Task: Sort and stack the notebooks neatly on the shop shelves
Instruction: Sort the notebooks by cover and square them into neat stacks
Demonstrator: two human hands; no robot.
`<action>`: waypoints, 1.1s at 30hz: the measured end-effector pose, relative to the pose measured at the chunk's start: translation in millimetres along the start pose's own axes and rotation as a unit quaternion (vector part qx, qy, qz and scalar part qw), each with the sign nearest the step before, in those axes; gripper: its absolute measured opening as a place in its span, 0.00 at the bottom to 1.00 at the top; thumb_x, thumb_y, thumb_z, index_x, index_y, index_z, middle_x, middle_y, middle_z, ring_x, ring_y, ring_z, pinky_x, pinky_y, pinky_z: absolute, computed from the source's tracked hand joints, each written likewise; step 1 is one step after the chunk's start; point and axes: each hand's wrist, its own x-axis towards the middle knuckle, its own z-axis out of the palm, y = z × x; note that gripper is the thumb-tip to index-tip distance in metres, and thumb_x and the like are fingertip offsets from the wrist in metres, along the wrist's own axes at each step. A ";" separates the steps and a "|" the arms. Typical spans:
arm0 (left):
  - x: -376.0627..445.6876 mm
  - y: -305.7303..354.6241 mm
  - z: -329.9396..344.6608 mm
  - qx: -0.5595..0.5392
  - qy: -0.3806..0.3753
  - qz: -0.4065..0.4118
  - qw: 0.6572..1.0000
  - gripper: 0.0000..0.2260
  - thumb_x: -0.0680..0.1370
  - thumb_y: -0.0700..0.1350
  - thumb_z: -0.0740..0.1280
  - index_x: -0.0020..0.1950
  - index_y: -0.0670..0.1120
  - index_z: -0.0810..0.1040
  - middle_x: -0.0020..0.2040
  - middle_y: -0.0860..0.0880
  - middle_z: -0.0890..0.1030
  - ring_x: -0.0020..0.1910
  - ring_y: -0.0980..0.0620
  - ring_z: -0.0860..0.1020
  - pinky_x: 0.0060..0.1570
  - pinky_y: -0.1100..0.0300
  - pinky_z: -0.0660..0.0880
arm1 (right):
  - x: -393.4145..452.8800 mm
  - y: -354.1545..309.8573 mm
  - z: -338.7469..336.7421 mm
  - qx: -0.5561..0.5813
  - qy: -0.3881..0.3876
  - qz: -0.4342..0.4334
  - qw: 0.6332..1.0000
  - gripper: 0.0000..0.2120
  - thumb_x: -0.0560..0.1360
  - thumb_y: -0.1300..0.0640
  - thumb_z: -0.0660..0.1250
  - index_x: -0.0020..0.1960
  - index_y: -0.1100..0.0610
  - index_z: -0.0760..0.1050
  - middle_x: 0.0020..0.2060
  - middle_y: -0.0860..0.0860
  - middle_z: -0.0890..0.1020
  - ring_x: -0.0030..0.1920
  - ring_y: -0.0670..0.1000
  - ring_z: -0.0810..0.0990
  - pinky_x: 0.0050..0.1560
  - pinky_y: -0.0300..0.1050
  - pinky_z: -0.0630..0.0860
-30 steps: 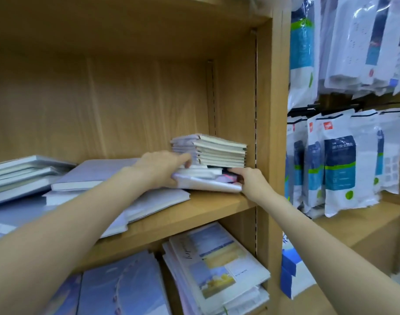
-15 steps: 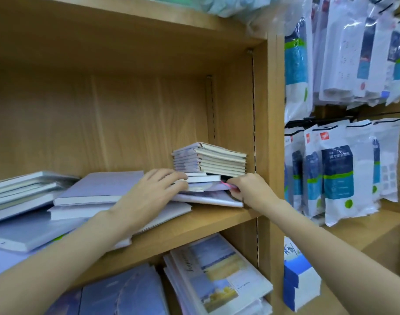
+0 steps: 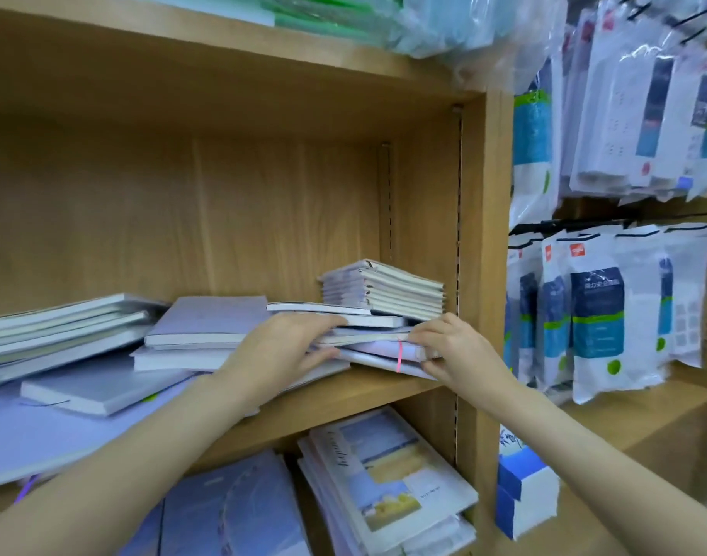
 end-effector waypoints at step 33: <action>-65.2 37.8 -11.4 0.120 -0.155 -0.111 0.974 0.18 0.80 0.41 0.55 0.71 0.47 0.65 0.69 0.49 0.69 0.67 0.50 0.68 0.71 0.55 0.50 | 51.7 -98.5 -183.2 0.143 0.166 0.011 0.976 0.06 0.73 0.57 0.68 0.48 0.59 0.76 0.36 0.54 0.77 0.38 0.50 0.73 0.38 0.42 0.67</action>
